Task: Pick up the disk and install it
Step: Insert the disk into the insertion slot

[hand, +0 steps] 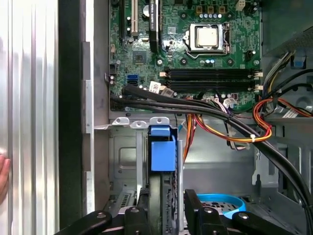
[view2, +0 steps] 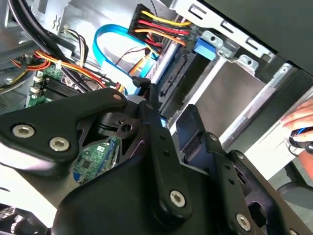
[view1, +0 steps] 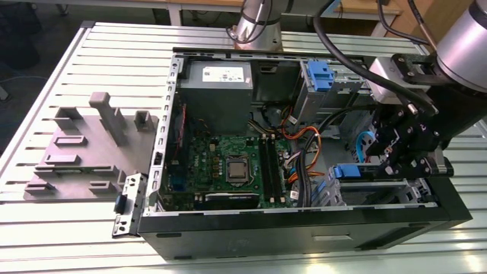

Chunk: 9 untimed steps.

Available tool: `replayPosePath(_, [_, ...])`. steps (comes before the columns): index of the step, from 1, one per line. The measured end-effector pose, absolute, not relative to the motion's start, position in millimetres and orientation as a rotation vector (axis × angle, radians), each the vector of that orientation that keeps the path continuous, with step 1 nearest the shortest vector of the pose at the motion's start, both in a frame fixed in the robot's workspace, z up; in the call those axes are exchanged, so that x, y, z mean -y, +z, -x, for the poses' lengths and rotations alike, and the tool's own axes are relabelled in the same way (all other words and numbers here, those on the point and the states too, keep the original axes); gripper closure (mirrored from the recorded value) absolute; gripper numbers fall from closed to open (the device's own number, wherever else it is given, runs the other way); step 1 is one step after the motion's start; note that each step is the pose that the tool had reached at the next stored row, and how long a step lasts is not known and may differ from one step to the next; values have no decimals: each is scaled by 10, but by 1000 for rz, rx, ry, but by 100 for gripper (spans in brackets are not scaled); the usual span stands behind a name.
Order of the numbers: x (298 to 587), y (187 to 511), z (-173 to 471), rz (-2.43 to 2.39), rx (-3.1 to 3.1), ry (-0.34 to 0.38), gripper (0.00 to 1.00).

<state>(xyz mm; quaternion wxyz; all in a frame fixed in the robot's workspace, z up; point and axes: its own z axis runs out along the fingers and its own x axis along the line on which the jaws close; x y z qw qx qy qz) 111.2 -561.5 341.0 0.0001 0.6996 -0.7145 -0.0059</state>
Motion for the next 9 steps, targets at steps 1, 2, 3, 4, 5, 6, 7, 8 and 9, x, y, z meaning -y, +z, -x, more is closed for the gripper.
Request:
replayPosePath(1, [5611, 3407, -1112, -2198, 2245, -19, 58])
replayPosePath(2, [5611, 3407, -1112, -2198, 2245, -18, 58])
replayPosePath(3, [5611, 3407, -1112, -2198, 2245, -18, 58])
replayPosePath(4, [5611, 3407, -1111, -2198, 2245, -18, 58])
replayPosePath(5, [5611, 3407, -1111, -2198, 2245, -18, 58])
replayPosePath(6, [5606, 3400, -1111, -2198, 2245, -18, 58])
replayPosePath(7, [5602, 3392, -1111, -2198, 2245, -18, 58])
replayPosePath(8, [5602, 3392, -1111, -2198, 2245, -18, 58])
replayPosePath(9, [5602, 3393, -1111, -2198, 2245, -18, 58])
